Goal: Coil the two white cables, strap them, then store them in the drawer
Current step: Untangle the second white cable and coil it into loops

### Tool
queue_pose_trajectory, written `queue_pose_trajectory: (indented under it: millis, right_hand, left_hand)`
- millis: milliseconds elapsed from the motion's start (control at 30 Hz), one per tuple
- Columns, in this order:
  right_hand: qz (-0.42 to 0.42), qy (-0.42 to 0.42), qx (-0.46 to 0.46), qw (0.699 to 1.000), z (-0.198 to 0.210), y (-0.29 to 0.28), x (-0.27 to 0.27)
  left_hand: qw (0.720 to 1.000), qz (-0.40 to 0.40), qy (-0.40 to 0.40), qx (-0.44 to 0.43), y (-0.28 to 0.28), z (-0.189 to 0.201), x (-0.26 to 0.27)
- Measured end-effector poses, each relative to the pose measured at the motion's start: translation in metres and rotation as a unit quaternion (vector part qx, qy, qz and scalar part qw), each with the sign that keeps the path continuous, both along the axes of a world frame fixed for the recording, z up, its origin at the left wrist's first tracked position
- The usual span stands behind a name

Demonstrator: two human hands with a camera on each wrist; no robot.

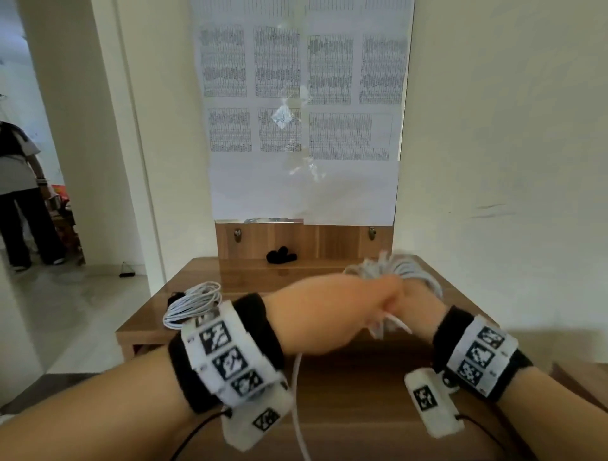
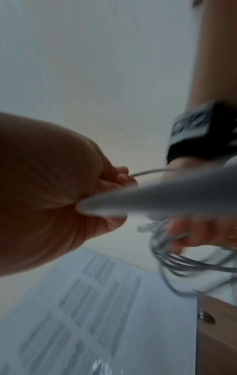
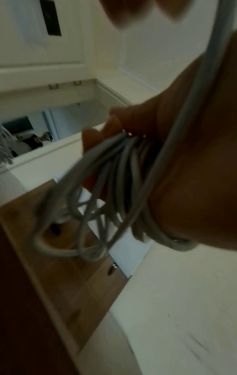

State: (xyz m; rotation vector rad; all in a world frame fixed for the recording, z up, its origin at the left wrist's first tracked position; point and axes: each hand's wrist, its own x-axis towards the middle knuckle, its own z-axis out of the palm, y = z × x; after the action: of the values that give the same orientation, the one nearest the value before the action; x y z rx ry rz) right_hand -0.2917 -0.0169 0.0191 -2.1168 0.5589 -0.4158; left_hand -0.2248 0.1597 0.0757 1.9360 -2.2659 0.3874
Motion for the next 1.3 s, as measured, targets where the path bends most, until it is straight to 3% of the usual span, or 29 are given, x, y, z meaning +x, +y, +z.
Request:
queue_pose_trajectory:
  millis: [33, 67, 133, 300, 433, 500, 567, 667, 767, 833, 900, 967, 1000, 1033, 1067, 1100, 1167, 1233, 1267, 1300]
  right_hand:
    - [0.057, 0.01, 0.021, 0.998, -0.006, 0.003, 0.001]
    - [0.133, -0.039, 0.108, 0.984, -0.014, 0.004, 0.0]
    - [0.281, -0.066, 0.292, 0.912, -0.023, 0.007, -0.009]
    - [0.454, -0.088, 0.411, 0.786, -0.015, -0.001, -0.031]
    - [0.493, -0.173, 0.44, 0.73, 0.009, -0.001, -0.042]
    - [0.477, -0.244, 0.479, 0.695, 0.022, 0.002, -0.044]
    - [0.41, -0.331, 0.515, 0.676, 0.033, 0.005, -0.04]
    - [0.206, -0.456, 0.501, 0.706, 0.041, -0.002, -0.028]
    - [0.065, -0.518, 0.369, 0.769, 0.039, -0.008, -0.018]
    - [0.013, -0.461, 0.216, 0.861, 0.025, -0.009, -0.013]
    - [-0.022, -0.328, 0.06, 0.943, 0.008, 0.001, -0.01]
    - [-0.012, -0.218, -0.008, 0.976, -0.004, 0.011, -0.009]
    - [-0.018, -0.182, -0.021, 0.983, -0.007, 0.014, -0.008]
    - [-0.023, -0.157, -0.022, 0.987, -0.008, 0.016, -0.008]
    - [-0.01, -0.144, 0.001, 0.99, -0.011, 0.014, -0.009]
    - [0.019, -0.142, 0.061, 0.988, -0.013, 0.014, -0.012]
    - [0.12, -0.139, 0.235, 0.954, -0.021, 0.012, -0.017]
    - [0.252, -0.136, 0.367, 0.885, -0.03, 0.009, -0.021]
    - [0.298, -0.134, 0.393, 0.86, -0.03, 0.01, -0.023]
    - [0.319, -0.131, 0.408, 0.845, -0.029, 0.012, -0.026]
  left_hand:
    - [0.998, 0.012, 0.05, -0.022, -0.003, 0.007, 0.005]
    - [0.994, 0.02, 0.099, -0.033, -0.007, 0.014, 0.012]
    - [0.983, 0.027, 0.174, -0.056, -0.014, 0.02, 0.031]
    - [0.963, 0.049, 0.251, -0.081, -0.016, -0.003, 0.075]
    - [0.927, 0.054, 0.368, -0.044, -0.009, -0.039, 0.09]
    - [0.906, 0.069, 0.417, -0.011, -0.007, -0.057, 0.086]
    - [0.884, 0.092, 0.456, 0.049, -0.007, -0.074, 0.075]
    - [0.854, 0.085, 0.49, 0.153, -0.004, -0.09, 0.044]
    - [0.893, 0.066, 0.39, 0.212, 0.005, -0.08, 0.021]
    - [0.92, 0.054, 0.307, 0.238, 0.011, -0.06, 0.009]
    - [0.941, 0.024, 0.234, 0.242, 0.01, -0.036, -0.002]
    - [0.942, 0.006, 0.235, 0.241, 0.003, -0.014, -0.003]
    - [0.915, 0.008, 0.312, 0.255, -0.002, -0.006, 0.003]
    - [0.86, 0.008, 0.427, 0.279, -0.005, 0.001, 0.011]
    - [0.787, 0.005, 0.541, 0.297, -0.008, 0.007, 0.021]
    - [0.72, 0.004, 0.628, 0.296, -0.009, 0.01, 0.031]
    - [0.633, 0.0, 0.736, 0.238, -0.014, 0.005, 0.048]
    - [0.575, 0.01, 0.803, 0.155, -0.017, -0.007, 0.054]
    - [0.57, 0.013, 0.814, 0.11, -0.017, -0.016, 0.056]
    - [0.587, 0.01, 0.806, 0.07, -0.016, -0.024, 0.057]
